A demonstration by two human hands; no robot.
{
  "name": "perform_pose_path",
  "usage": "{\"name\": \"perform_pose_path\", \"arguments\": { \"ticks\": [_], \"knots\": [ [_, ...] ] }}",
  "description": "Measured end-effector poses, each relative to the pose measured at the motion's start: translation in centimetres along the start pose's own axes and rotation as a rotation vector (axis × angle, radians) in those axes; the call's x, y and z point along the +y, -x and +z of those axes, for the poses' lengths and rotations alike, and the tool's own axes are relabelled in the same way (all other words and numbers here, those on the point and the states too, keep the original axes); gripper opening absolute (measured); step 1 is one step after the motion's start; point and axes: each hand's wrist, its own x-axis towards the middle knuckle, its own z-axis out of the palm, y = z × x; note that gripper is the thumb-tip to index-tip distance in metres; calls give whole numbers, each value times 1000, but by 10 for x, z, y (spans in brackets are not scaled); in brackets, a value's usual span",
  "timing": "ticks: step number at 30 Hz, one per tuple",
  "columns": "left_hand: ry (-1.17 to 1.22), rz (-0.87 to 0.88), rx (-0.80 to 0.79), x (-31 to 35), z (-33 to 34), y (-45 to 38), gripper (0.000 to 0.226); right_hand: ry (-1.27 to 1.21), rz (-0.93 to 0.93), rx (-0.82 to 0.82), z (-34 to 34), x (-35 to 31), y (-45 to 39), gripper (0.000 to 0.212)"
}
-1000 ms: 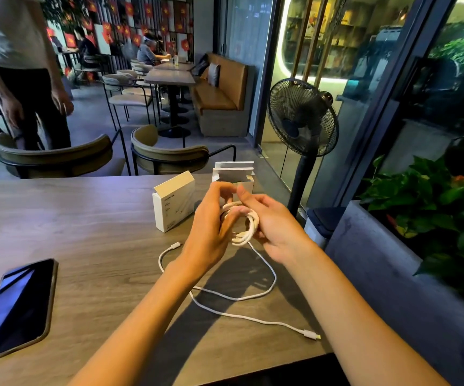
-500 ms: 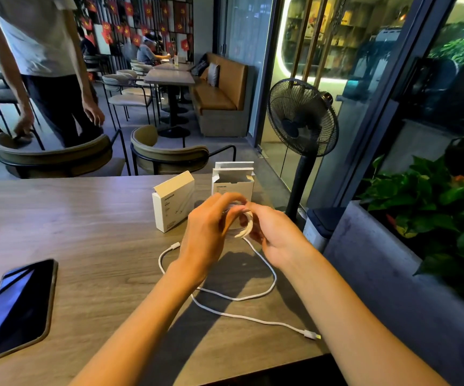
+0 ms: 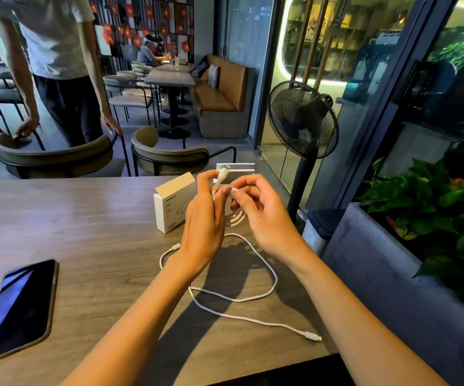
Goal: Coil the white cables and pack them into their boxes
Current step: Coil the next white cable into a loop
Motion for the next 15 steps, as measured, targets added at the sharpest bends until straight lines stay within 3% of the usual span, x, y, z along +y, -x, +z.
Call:
{"name": "perform_pose_path", "arguments": {
  "ticks": [3,6,11,15],
  "knots": [
    [23,-68,-38,3,-3,-3,21,58,-60,20,0,-3,-3,16],
    [69,-108,-56,6,-4,-6,27,136,-116,22,0,-5,-6,15],
    [341,-382,-55,11,-3,-6,44,182,-165,21,2,-7,-8,9],
    [526,-608,45,14,-2,-10,32,205,-205,11,5,-9,-7,10]
  ]
}}
